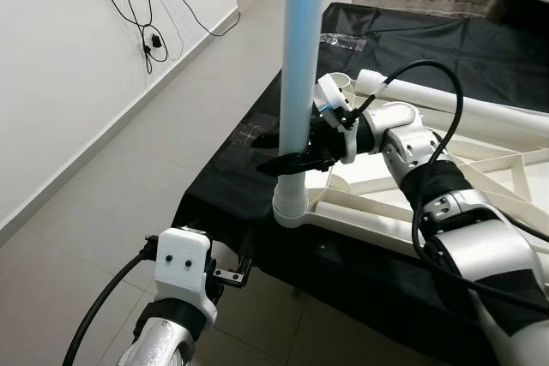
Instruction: Building children table
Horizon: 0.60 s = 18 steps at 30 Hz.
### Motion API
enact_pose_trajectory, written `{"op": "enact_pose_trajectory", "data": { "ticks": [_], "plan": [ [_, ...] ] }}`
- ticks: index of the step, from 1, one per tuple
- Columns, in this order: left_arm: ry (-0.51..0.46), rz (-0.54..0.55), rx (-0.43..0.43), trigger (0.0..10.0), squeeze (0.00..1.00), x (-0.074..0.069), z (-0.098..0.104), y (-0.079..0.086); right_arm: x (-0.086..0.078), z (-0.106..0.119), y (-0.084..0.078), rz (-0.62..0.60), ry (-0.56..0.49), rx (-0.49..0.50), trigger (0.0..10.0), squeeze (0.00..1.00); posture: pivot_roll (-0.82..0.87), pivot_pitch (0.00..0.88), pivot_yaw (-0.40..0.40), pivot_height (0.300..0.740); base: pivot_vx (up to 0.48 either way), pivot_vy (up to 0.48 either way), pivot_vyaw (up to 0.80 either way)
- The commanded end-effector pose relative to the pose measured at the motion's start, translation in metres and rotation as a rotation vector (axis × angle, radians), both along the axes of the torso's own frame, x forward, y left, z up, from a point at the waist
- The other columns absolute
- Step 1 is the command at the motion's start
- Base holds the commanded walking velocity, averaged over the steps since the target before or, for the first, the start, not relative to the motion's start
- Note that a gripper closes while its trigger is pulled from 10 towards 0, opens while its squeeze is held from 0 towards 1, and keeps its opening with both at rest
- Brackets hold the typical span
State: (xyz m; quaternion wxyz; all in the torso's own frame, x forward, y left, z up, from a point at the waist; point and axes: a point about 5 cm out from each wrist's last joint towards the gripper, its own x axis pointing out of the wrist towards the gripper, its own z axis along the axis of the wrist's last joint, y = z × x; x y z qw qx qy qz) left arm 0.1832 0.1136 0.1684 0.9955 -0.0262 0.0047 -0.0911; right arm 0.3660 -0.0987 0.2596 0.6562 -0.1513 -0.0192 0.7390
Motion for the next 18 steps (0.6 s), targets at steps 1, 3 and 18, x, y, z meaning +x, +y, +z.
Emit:
{"op": "enact_pose_trajectory", "data": {
  "ticks": [1, 3, 18],
  "plan": [
    [0.010, 0.008, 0.010, 10.0, 0.00, 0.000, -0.004, 0.001, 0.000, -0.023, 0.007, -0.040, 0.045, -0.109, 10.0, 0.00, 0.09, 0.188, 0.007, 0.740, 0.000, 0.000, 0.00],
    [0.009, 0.006, 0.012, 10.0, 0.00, 0.000, -0.004, 0.000, 0.001, -0.026, 0.009, -0.058, 0.051, -0.111, 10.0, 0.00, 0.09, 0.188, 0.007, 0.740, 0.000, 0.000, 0.00],
    [0.008, 0.013, 0.011, 10.0, 0.00, 0.002, -0.004, 0.001, 0.010, -0.042, 0.011, -0.270, 0.101, -0.071, 10.0, 0.00, 0.08, 0.187, 0.010, 0.740, 0.000, 0.000, 0.00]
  ]
}}
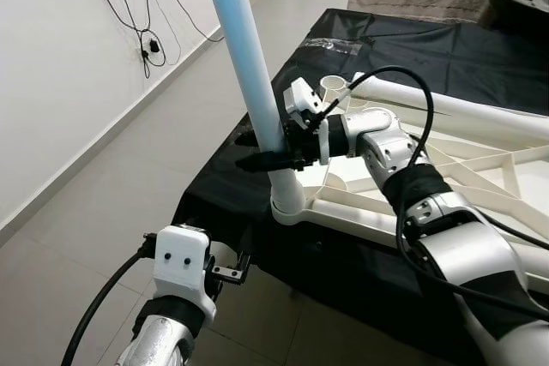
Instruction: Building children table
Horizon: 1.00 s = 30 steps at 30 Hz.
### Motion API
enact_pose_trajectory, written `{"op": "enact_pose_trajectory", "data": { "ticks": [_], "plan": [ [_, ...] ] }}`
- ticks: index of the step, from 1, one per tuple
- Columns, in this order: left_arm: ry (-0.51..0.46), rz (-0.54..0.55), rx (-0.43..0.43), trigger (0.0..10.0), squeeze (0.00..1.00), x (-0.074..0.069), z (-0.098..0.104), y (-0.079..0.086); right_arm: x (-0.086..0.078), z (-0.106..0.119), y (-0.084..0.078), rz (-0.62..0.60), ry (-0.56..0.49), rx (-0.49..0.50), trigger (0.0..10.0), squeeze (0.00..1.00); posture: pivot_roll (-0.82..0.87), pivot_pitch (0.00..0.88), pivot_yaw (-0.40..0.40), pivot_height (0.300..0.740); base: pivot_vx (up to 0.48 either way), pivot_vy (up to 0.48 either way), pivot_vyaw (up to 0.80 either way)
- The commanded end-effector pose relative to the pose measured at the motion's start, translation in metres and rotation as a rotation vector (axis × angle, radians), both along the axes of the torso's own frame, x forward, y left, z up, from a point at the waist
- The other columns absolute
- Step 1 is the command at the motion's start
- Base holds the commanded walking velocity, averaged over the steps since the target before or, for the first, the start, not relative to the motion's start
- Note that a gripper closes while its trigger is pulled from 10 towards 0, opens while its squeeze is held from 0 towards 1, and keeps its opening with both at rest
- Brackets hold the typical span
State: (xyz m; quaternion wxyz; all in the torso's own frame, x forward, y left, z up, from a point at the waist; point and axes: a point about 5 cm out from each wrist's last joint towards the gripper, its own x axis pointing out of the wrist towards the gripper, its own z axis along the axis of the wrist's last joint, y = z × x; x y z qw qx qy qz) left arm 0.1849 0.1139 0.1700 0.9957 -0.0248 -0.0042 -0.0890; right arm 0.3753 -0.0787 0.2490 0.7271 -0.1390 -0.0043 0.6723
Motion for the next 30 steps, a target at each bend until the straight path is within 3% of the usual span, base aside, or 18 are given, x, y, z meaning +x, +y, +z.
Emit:
{"op": "enact_pose_trajectory", "data": {
  "ticks": [1, 9, 10, 12, 15, 19, 21, 29, 30],
  "plan": [
    [0.025, 0.009, 0.010, 10.0, 0.00, 0.001, -0.006, 0.001, 0.003, -0.032, -0.011, -0.122, 0.093, -0.059, 10.0, 0.00, 0.08, 0.184, 0.010, 0.740, 0.000, 0.000, 0.00],
    [0.024, 0.007, 0.011, 10.0, 0.00, 0.001, -0.007, 0.001, 0.008, -0.026, -0.016, -0.195, 0.106, 0.019, 10.0, 0.00, 0.07, 0.181, 0.011, 0.740, 0.000, 0.000, 0.00],
    [0.024, 0.008, 0.013, 10.0, 0.00, 0.002, -0.007, 0.001, 0.013, -0.023, -0.020, -0.274, 0.122, 0.081, 10.0, 0.00, 0.08, 0.178, 0.009, 0.740, 0.000, 0.000, 0.00],
    [0.024, 0.008, 0.013, 10.0, 0.00, 0.002, -0.007, 0.001, 0.013, -0.023, -0.020, -0.274, 0.122, 0.081, 10.0, 0.00, 0.08, 0.178, 0.009, 0.740, 0.000, 0.000, 0.00],
    [0.024, 0.011, 0.015, 10.0, 0.00, 0.002, -0.008, 0.002, 0.020, -0.024, -0.029, -0.426, 0.155, 0.182, 10.0, 0.00, 0.08, 0.178, 0.008, 0.740, 0.000, 0.000, 0.00],
    [0.024, 0.011, 0.017, 10.0, 0.00, 0.002, -0.008, 0.002, 0.021, -0.026, -0.031, -0.461, 0.168, 0.196, 10.0, 0.00, 0.08, 0.178, 0.008, 0.740, 0.000, 0.000, 0.00],
    [0.027, 0.008, 0.019, 10.0, 0.00, 0.001, -0.009, 0.001, 0.023, -0.026, -0.035, -0.523, 0.159, 0.249, 10.0, 0.00, 0.08, 0.173, 0.010, 0.740, 0.000, 0.000, 0.00],
    [0.028, 0.005, 0.026, 10.0, 0.00, 0.001, -0.010, 0.001, 0.022, -0.028, -0.035, -0.519, 0.163, 0.269, 10.0, 0.00, 0.08, 0.162, 0.010, 0.740, 0.000, 0.000, 0.00],
    [0.031, 0.007, 0.026, 10.0, 0.00, 0.001, -0.011, 0.002, 0.019, -0.028, -0.034, -0.464, 0.169, 0.294, 10.0, 0.00, 0.08, 0.162, 0.010, 0.740, 0.000, 0.000, 0.00]
  ]
}}
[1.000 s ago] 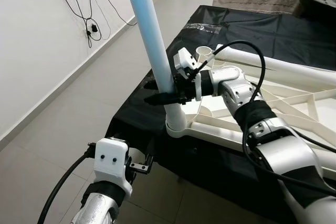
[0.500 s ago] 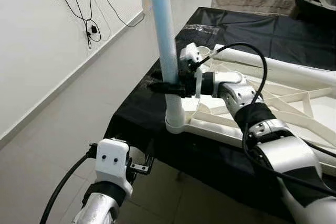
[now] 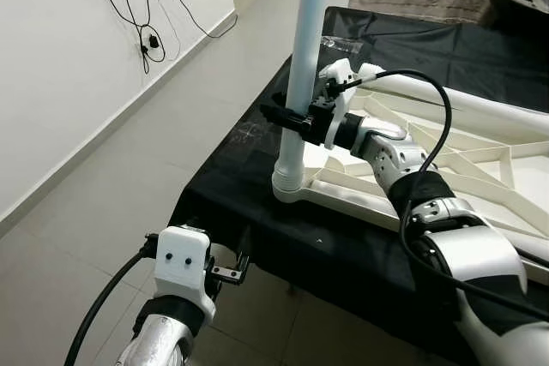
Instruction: Building children table
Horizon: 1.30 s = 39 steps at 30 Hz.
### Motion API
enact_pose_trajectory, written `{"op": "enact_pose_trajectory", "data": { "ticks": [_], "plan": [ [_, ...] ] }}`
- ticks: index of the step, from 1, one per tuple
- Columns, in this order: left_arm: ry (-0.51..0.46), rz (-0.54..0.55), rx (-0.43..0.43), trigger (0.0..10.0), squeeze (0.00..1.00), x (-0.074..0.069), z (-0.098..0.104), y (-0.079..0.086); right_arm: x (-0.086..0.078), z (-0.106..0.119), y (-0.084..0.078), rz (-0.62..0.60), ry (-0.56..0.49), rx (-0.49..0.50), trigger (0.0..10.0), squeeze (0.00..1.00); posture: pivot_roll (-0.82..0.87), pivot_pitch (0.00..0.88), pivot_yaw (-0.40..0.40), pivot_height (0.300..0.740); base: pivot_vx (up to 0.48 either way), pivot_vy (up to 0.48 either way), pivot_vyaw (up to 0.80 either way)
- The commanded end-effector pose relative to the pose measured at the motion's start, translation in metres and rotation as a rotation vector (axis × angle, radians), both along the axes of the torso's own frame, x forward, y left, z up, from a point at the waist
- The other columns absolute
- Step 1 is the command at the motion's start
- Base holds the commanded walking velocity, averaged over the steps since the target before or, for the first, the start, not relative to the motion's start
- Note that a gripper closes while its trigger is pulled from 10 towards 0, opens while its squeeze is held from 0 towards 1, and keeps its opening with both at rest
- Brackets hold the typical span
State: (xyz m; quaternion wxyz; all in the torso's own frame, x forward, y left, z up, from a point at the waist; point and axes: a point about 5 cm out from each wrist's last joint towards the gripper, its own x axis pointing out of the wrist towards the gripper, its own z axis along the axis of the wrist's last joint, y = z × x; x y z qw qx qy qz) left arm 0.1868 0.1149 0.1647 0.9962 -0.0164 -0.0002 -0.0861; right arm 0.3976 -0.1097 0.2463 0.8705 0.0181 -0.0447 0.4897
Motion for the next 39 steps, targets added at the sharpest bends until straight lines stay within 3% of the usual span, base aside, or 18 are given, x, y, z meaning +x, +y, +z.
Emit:
{"op": "enact_pose_trajectory", "data": {
  "ticks": [1, 5, 6, 8, 10, 11, 15, 21, 24, 32, 39],
  "plan": [
    [0.026, 0.002, 0.008, 10.0, 0.00, -0.001, -0.006, 0.001, -0.007, -0.024, 0.000, 0.066, 0.057, 0.000, 10.0, 0.00, 0.08, 0.162, 0.010, 0.740, 0.000, 0.000, 0.00],
    [0.028, 0.002, 0.010, 10.0, 0.00, -0.001, -0.007, 0.001, -0.011, -0.023, 0.002, 0.135, 0.056, 0.017, 10.0, 0.00, 0.08, 0.157, 0.011, 0.740, 0.000, 0.000, 0.00],
    [0.029, 0.002, 0.013, 10.0, 0.00, -0.001, -0.008, 0.001, -0.015, -0.023, 0.004, 0.204, 0.053, 0.018, 10.0, 0.00, 0.08, 0.152, 0.010, 0.740, 0.000, 0.000, 0.00],
    [0.029, 0.002, 0.013, 10.0, 0.00, -0.001, -0.008, 0.001, -0.015, -0.023, 0.004, 0.204, 0.053, 0.018, 10.0, 0.00, 0.08, 0.152, 0.010, 0.740, 0.000, 0.000, 0.00],
    [0.029, 0.001, 0.014, 10.0, 0.00, -0.001, -0.009, 0.002, -0.019, -0.026, 0.006, 0.271, 0.061, -0.004, 10.0, 0.00, 0.08, 0.151, 0.010, 0.740, 0.000, 0.000, 0.00],
    [0.025, 0.000, 0.018, 10.0, 0.00, -0.001, -0.009, 0.001, -0.026, -0.031, 0.005, 0.398, 0.078, -0.057, 10.0, 0.00, 0.08, 0.144, 0.009, 0.740, 0.000, 0.000, 0.00],
    [0.022, -0.001, 0.020, 10.0, 0.00, 0.000, -0.008, 0.001, -0.030, -0.028, 0.003, 0.476, 0.074, -0.070, 10.0, 0.00, 0.08, 0.140, 0.010, 0.740, 0.000, 0.000, 0.00],
    [0.022, -0.001, 0.022, 10.0, 0.00, 0.001, -0.008, 0.002, -0.028, -0.025, 0.004, 0.445, 0.034, -0.101, 10.0, 0.00, 0.08, 0.138, 0.010, 0.740, 0.000, 0.000, 0.00],
    [0.020, -0.002, 0.025, 10.0, 0.00, 0.001, -0.009, 0.002, -0.024, -0.030, 0.004, 0.356, 0.016, -0.173, 10.0, 0.00, 0.08, 0.140, 0.010, 0.740, 0.000, 0.000, 0.00],
    [0.018, -0.004, 0.027, 10.0, 0.00, 0.001, -0.010, 0.001, -0.021, -0.038, 0.000, 0.271, 0.031, -0.271, 10.0, 0.00, 0.08, 0.142, 0.012, 0.740, 0.000, 0.000, 0.00],
    [0.016, -0.003, 0.026, 10.0, 0.00, 0.002, -0.010, 0.001, -0.017, -0.033, 0.003, 0.169, 0.007, -0.286, 10.0, 0.00, 0.07, 0.145, 0.012, 0.740, 0.000, 0.000, 0.00]
  ]
}}
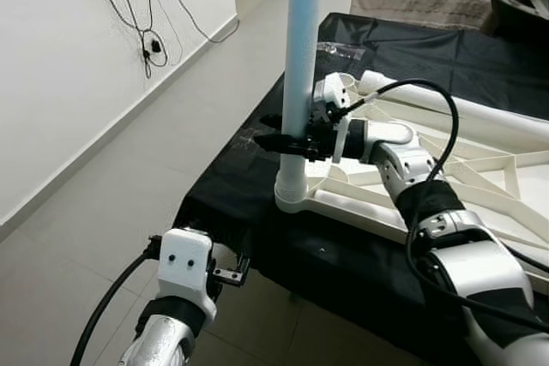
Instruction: Building children table
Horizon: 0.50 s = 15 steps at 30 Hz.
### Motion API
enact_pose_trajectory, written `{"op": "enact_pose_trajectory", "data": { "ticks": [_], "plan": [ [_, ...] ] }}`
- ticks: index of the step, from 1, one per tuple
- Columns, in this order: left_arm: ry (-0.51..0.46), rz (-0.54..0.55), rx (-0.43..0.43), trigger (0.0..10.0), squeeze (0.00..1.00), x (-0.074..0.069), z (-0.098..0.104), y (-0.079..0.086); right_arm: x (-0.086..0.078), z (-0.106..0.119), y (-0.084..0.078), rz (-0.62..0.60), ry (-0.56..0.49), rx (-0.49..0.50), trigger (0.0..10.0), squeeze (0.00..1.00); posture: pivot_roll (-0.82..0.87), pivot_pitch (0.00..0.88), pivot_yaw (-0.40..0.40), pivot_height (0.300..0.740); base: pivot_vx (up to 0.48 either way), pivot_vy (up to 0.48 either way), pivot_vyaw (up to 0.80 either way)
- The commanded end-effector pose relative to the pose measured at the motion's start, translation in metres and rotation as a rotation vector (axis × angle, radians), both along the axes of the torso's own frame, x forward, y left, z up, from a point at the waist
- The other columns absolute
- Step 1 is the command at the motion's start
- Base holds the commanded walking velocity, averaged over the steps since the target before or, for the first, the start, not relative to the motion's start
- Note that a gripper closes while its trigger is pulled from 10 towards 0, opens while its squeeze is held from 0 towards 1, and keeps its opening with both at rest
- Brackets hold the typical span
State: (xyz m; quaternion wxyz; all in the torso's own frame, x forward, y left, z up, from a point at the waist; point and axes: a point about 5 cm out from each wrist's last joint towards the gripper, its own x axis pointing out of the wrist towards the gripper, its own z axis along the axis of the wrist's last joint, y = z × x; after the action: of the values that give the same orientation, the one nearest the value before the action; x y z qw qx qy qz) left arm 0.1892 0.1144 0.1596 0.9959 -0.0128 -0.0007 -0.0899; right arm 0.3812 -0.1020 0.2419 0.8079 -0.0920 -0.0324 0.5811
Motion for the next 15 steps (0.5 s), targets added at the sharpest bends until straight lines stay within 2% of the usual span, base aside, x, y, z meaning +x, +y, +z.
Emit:
{"op": "enact_pose_trajectory", "data": {
  "ticks": [1, 4, 8, 9, 11, 13, 15],
  "plan": [
    [0.017, 0.005, 0.018, 10.0, 0.00, -0.001, -0.005, 0.001, -0.001, -0.030, -0.003, -0.070, 0.085, -0.088, 10.0, 0.00, 0.07, 0.145, 0.012, 0.740, 0.000, 0.000, 0.00],
    [0.016, 0.005, 0.018, 10.0, 0.00, 0.000, -0.005, 0.001, 0.000, -0.033, -0.001, -0.115, 0.105, -0.087, 10.0, 0.00, 0.07, 0.145, 0.012, 0.740, 0.000, 0.000, 0.00],
    [0.016, 0.005, 0.018, 10.0, 0.00, 0.000, -0.006, 0.001, 0.005, -0.038, -0.004, -0.288, 0.120, -0.027, 10.0, 0.00, 0.07, 0.147, 0.013, 0.740, 0.000, 0.000, 0.00],
    [0.016, 0.005, 0.018, 10.0, 0.00, 0.000, -0.006, 0.001, 0.005, -0.038, -0.004, -0.288, 0.120, -0.027, 10.0, 0.00, 0.07, 0.147, 0.013, 0.740, 0.000, 0.000, 0.00],
    [0.016, 0.004, 0.018, 10.0, 0.00, 0.001, -0.006, 0.001, 0.006, -0.040, -0.007, -0.371, 0.120, -0.002, 10.0, 0.00, 0.06, 0.145, 0.016, 0.740, 0.000, 0.000, 0.00],
    [0.017, 0.005, 0.019, 10.0, 0.00, 0.001, -0.006, 0.002, 0.009, -0.044, -0.015, -0.530, 0.135, 0.055, 10.0, 0.00, 0.06, 0.144, 0.016, 0.740, 0.000, 0.000, 0.00],
    [0.017, 0.005, 0.019, 10.0, 0.00, 0.001, -0.006, 0.002, 0.009, -0.044, -0.015, -0.530, 0.135, 0.055, 10.0, 0.00, 0.06, 0.144, 0.016, 0.740, 0.000, 0.000, 0.00]
  ]
}}
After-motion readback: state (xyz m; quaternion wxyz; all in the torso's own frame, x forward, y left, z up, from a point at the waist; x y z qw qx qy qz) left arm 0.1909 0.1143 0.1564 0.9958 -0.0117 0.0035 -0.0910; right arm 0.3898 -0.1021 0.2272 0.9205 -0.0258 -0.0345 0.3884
